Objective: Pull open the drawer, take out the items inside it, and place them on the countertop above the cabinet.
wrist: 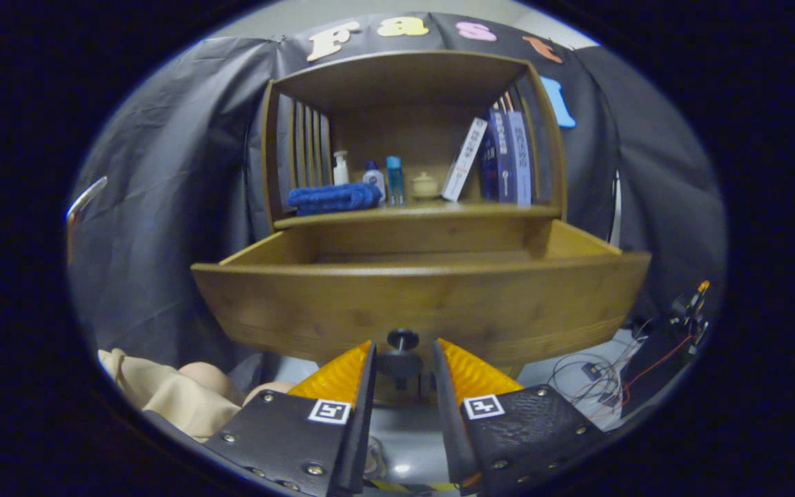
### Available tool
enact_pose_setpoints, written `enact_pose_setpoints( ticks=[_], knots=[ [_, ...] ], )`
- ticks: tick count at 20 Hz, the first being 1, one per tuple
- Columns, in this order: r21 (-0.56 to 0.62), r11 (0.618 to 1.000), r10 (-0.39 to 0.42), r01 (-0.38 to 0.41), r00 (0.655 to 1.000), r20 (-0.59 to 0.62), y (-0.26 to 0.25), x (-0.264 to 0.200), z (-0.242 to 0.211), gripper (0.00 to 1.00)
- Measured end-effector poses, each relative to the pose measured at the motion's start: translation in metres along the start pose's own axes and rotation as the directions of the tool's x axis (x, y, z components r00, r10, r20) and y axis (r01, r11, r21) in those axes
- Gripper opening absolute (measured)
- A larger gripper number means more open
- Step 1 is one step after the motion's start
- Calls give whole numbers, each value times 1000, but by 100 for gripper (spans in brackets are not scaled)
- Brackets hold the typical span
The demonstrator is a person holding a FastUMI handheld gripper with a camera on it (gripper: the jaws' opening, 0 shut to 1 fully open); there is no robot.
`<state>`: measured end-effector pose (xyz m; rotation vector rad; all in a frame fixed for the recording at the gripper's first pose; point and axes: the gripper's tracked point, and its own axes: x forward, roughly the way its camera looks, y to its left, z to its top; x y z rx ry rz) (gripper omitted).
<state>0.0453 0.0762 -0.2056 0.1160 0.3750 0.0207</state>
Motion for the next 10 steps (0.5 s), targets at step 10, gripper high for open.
enact_pose_setpoints(
  ticks=[10],
  knots=[
    [-56,995,82,-84,996,-39,16,80,105,45]
  ],
)
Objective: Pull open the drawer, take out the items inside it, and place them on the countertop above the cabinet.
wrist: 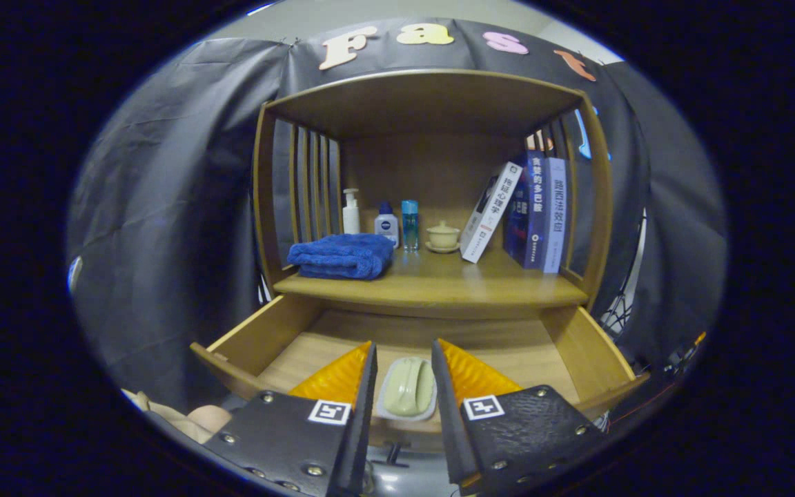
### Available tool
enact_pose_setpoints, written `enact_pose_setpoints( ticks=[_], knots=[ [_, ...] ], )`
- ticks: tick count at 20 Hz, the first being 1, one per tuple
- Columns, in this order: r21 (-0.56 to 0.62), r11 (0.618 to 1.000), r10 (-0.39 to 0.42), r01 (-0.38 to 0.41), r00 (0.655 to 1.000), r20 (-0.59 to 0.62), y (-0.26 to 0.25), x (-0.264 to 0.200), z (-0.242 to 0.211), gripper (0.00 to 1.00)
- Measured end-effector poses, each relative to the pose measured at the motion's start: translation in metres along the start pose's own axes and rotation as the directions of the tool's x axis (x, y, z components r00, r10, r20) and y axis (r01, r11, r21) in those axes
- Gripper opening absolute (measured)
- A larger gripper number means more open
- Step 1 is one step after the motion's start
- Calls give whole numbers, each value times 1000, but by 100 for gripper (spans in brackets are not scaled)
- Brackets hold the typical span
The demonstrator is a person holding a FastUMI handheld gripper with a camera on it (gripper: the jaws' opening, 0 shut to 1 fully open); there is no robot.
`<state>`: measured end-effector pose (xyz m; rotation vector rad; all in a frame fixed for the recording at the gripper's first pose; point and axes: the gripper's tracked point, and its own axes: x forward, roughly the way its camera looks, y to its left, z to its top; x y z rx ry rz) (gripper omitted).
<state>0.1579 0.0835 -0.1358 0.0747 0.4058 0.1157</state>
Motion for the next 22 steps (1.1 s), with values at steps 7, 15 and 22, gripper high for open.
enact_pose_setpoints(
  ticks=[7,15,22],
  knots=[
    [0,1000,2,-2,966,-258,-4,67,-42,45],
    [-75,997,-38,3,878,-477,-10,95,-104,46],
    [-14,1000,-26,22,883,-469,-14,97,-106,15]
  ],
)
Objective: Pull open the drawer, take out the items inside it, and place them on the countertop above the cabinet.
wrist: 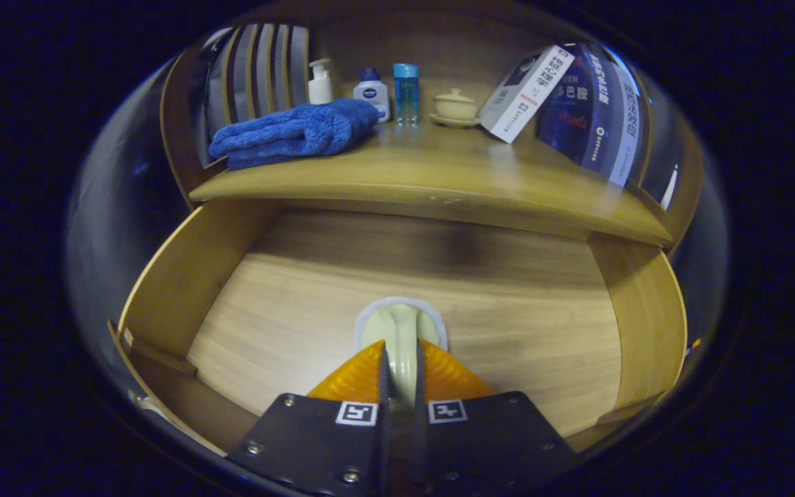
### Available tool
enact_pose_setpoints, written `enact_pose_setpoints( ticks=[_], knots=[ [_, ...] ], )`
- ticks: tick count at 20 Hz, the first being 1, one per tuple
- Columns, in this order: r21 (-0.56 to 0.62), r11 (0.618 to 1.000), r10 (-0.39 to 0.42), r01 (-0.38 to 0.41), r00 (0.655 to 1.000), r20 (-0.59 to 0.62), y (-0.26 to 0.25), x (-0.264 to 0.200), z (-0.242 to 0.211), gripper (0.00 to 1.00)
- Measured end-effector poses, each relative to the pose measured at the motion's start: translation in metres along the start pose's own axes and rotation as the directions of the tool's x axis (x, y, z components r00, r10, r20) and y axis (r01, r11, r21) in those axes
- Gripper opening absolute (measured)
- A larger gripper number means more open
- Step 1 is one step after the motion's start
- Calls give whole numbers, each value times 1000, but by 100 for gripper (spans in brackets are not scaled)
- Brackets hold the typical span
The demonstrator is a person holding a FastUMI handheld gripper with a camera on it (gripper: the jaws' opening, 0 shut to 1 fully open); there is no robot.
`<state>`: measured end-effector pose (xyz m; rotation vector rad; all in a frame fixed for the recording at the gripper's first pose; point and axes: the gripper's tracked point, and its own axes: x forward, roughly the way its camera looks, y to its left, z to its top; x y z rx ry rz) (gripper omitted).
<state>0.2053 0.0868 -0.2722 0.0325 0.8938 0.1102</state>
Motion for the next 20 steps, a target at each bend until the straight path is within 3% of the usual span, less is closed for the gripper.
enact_pose_setpoints(
  ticks=[6,12,20],
  knots=[
    [25,999,29,-31,995,92,4,-28,29,13],
    [12,998,58,-62,971,231,13,-71,89,13],
    [2,1000,-14,14,931,366,-5,-75,170,13]
  ],
)
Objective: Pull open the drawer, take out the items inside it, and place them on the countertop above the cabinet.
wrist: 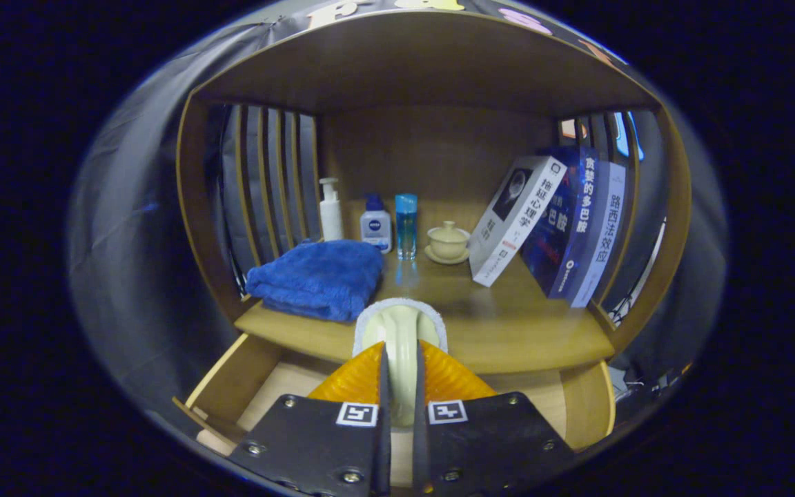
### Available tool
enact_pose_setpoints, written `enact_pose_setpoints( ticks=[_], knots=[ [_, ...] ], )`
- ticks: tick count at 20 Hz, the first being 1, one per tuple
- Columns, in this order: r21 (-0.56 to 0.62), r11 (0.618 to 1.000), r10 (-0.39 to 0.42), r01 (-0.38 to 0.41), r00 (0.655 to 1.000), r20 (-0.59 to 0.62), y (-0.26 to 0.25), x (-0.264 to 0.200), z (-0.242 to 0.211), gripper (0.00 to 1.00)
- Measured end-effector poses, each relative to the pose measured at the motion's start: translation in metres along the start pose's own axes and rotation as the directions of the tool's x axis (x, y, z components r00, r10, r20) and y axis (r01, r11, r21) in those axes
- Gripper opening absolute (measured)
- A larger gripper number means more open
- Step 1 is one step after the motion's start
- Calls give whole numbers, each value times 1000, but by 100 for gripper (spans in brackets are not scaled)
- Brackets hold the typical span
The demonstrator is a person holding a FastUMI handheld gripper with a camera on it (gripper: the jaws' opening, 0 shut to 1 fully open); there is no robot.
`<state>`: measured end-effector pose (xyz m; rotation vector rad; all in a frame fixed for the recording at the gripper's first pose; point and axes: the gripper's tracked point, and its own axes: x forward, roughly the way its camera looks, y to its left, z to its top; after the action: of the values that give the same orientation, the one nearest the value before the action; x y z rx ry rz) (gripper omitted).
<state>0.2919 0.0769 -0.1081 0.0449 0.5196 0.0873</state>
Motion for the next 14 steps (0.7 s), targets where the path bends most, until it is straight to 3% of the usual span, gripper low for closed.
enact_pose_setpoints(
  ticks=[14],
  knots=[
    [16,994,-105,106,994,-29,-24,85,10,13]
  ],
)
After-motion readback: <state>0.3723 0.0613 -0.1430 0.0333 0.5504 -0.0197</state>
